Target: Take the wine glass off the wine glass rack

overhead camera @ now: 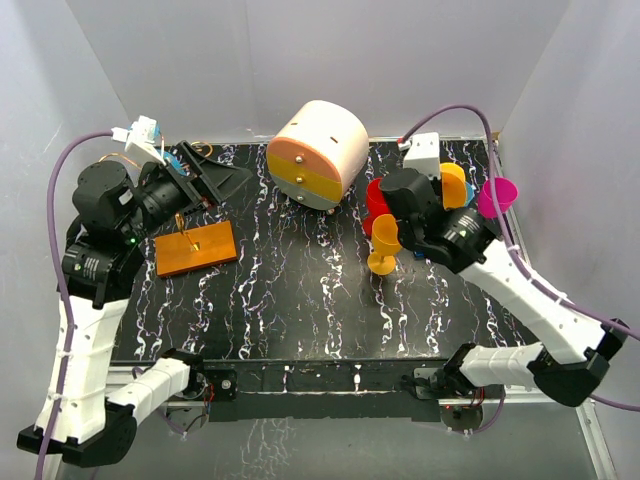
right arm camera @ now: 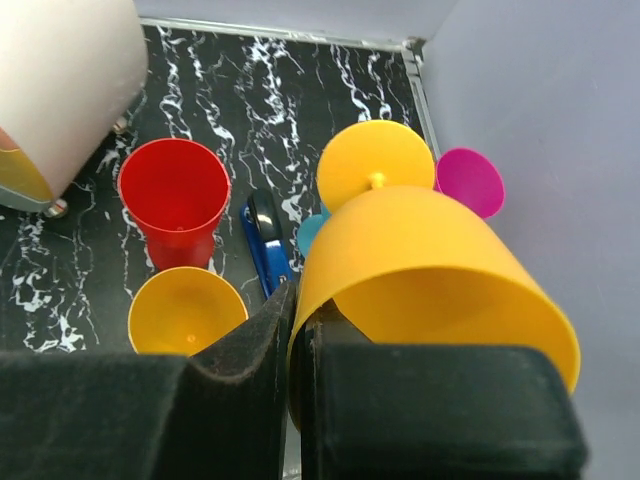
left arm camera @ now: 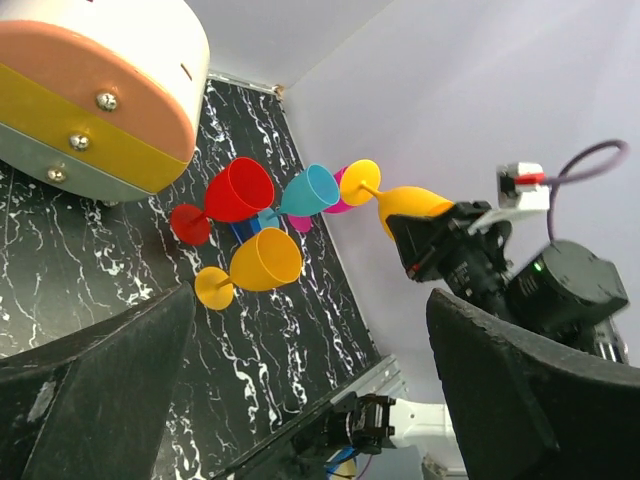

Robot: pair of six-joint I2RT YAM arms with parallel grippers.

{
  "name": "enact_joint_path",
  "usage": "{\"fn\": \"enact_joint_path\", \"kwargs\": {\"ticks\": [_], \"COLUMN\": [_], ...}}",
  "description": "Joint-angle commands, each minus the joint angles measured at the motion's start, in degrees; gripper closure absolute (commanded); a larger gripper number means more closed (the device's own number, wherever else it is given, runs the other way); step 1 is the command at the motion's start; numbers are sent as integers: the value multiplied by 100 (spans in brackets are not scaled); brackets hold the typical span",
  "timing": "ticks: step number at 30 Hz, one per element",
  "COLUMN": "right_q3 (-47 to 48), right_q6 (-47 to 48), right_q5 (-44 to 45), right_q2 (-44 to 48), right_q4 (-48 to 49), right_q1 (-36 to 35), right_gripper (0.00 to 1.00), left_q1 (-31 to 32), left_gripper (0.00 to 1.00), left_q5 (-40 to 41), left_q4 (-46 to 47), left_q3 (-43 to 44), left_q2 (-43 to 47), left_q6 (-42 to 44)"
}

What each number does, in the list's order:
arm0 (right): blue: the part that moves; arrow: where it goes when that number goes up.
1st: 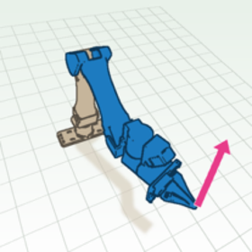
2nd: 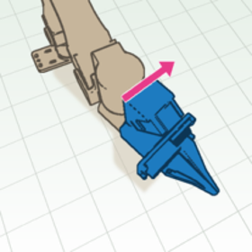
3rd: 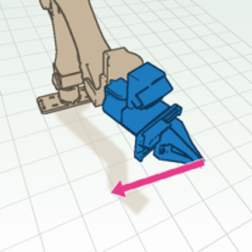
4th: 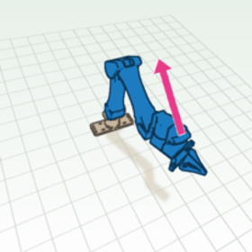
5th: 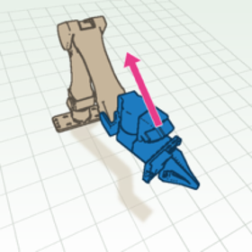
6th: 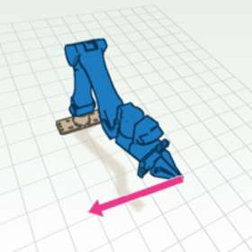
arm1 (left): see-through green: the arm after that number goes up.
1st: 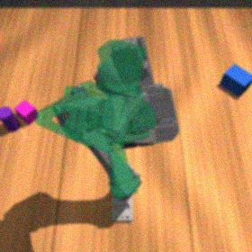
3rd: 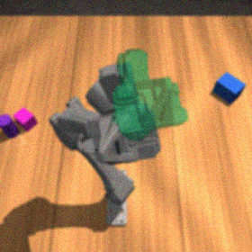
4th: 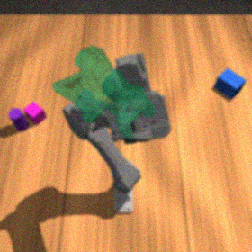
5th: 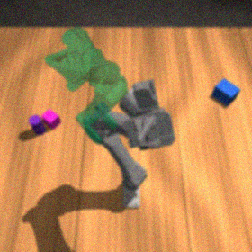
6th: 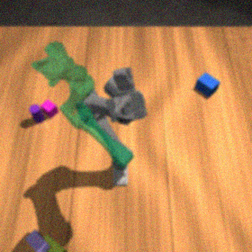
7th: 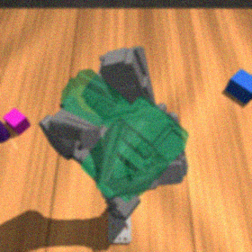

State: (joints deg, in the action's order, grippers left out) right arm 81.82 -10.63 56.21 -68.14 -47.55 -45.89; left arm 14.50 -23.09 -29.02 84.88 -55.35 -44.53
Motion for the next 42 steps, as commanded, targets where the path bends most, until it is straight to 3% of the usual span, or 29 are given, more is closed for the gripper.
{"fn": "enact_joint_path", "kwargs": {"ticks": [1, 6, 12, 25, 32, 42], "right_q3": [790, 1083, 658, -775, -1149, -1178], "right_q6": [-1176, -1949, -2365, -1951, -1912, -1863], "right_q5": [-2, -1499, -1982, -3962, -4177, -4230], "right_q2": [-195, -515, -504, -700, -746, -1023], "right_q4": [-993, -1931, -2385, -920, -238, -99], "right_q1": [452, 1382, 1809, 3978, 4230, 4353], "right_gripper": [100, 100, 100, 100, 100, 100], "left_q1": [35, 33, 34, 53, 101, 111], "left_gripper": [1, 1, 1, 1, 1, 1], "left_q5": [123, 172, 101, 349, 479, 525], "left_q4": [-424, -666, -781, -1003, -1138, -1284], "left_q3": [425, 588, 525, 600, 888, 1098], "left_q2": [195, 261, 353, 600, 468, 383], "left_q6": [607, 1011, 1264, 1500, 1603, 1597]}}
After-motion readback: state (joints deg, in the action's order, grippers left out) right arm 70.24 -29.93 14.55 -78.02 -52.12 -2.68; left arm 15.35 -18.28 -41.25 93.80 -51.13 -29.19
